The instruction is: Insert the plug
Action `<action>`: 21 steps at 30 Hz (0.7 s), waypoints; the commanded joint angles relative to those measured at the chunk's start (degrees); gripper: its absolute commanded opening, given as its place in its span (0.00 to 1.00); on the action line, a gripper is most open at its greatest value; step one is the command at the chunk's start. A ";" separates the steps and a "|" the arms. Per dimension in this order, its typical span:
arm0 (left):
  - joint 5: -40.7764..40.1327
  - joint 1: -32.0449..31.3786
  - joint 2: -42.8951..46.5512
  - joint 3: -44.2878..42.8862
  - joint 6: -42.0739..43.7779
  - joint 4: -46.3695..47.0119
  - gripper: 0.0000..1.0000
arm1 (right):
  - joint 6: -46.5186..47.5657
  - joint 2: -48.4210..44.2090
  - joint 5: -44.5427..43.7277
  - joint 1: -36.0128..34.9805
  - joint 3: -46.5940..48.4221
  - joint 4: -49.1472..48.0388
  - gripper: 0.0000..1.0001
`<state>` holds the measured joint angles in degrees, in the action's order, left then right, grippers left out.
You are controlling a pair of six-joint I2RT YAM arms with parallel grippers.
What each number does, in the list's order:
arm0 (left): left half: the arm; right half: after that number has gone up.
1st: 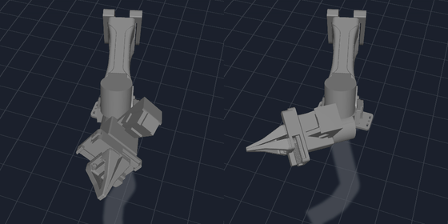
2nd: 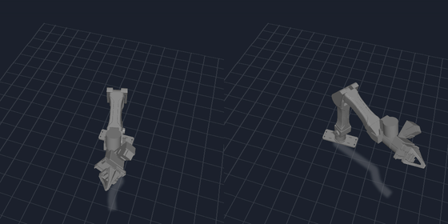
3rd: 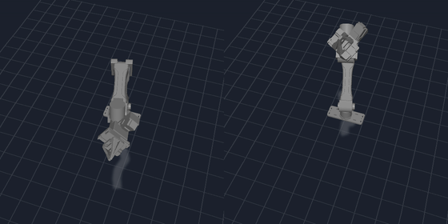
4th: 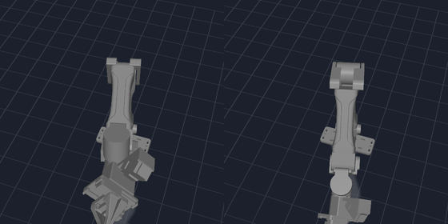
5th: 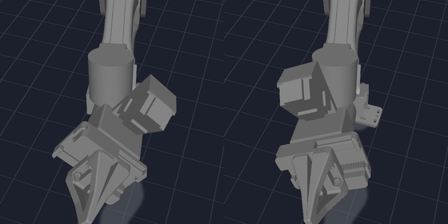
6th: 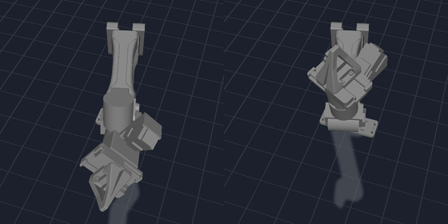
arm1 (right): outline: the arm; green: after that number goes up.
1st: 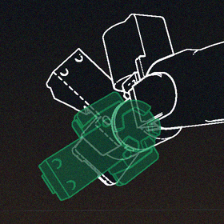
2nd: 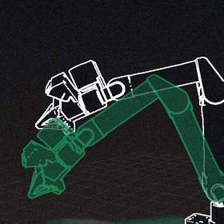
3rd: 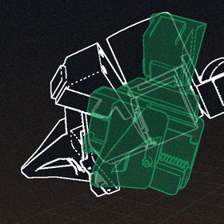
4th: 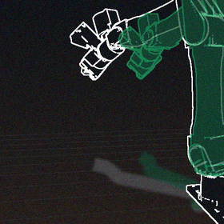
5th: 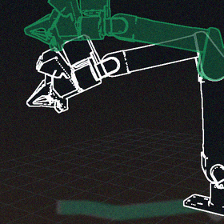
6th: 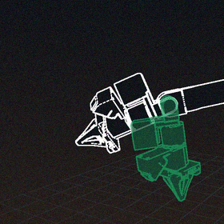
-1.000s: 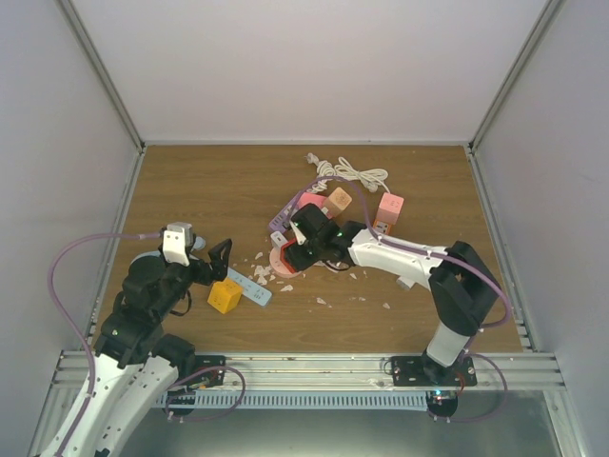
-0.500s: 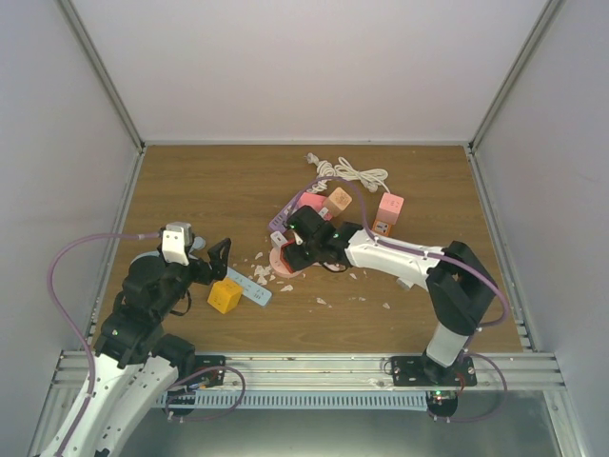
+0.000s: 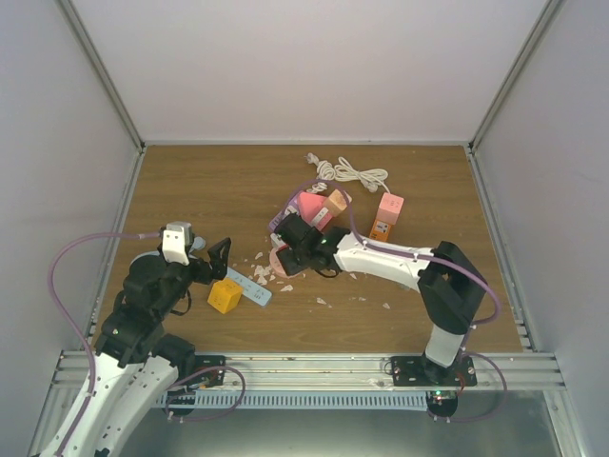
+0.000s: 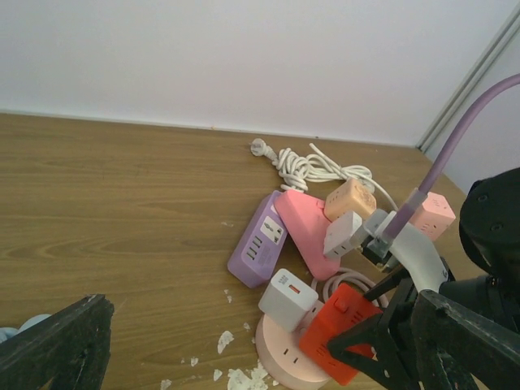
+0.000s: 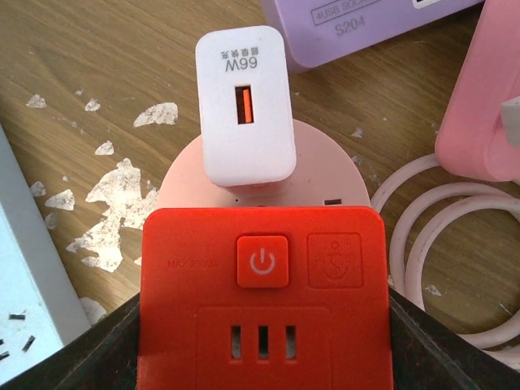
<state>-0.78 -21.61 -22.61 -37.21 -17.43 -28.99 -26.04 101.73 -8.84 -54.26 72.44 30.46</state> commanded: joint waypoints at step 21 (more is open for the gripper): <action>-1.11 0.06 0.28 0.62 -0.37 1.55 0.99 | 5.56 6.46 4.98 3.19 -6.30 2.21 0.34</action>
<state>-1.17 -21.61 -22.61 -37.21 -17.45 -28.99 -22.28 101.65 -4.36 -52.29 69.17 26.22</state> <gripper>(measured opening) 0.990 0.634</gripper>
